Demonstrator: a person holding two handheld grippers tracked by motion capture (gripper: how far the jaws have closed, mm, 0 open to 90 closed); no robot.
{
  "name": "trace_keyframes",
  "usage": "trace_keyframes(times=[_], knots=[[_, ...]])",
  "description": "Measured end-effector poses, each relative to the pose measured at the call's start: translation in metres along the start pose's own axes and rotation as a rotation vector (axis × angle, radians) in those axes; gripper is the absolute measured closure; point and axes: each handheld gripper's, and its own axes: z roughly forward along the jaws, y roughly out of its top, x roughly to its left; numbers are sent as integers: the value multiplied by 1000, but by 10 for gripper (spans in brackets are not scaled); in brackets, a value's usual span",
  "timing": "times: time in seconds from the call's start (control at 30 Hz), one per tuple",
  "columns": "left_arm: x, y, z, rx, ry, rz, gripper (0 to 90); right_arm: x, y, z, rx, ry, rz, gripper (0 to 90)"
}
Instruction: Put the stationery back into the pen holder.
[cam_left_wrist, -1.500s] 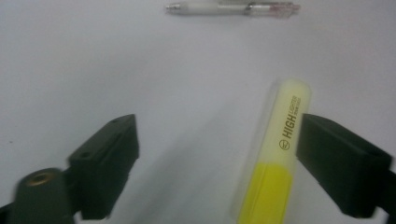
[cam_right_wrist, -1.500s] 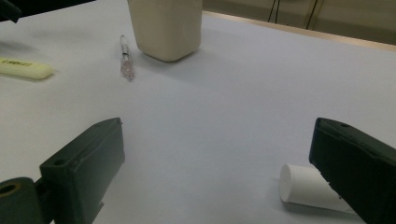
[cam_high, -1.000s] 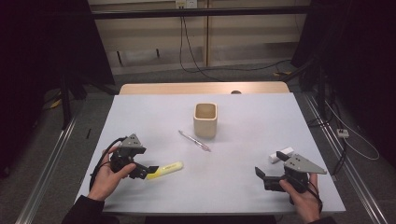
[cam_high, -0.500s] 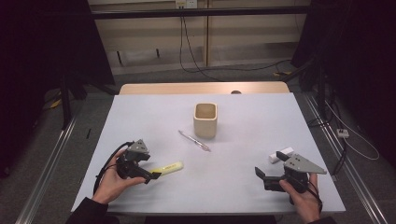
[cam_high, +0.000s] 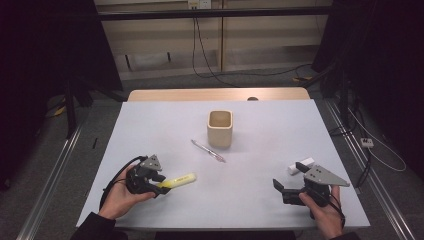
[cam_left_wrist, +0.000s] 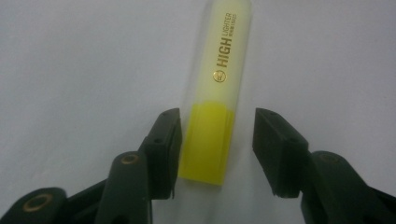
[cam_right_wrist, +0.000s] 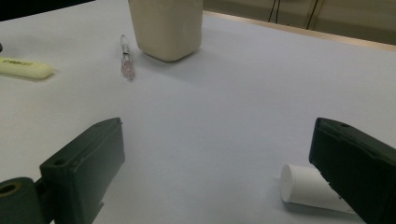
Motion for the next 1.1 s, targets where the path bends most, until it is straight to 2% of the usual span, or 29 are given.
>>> trace_keyframes(times=[0.1,0.2,0.47,0.57,0.83,0.97,1.1], knots=[[0,0,3,14,12,-8,553,0,0,0,0,0,2,34],[0,0,5,37,19,23,578,0,0,0,0,0,2,34],[4,-1,5,32,5,7,631,0,0,0,0,-1,1,34],[5,0,6,41,1,24,652,0,0,0,0,-1,1,34],[1,6,6,90,24,75,673,0,0,0,0,-1,1,34],[0,5,5,80,26,59,674,0,0,0,0,-1,1,34],[2,4,4,60,21,23,674,0,0,0,1,-1,-1,34]])
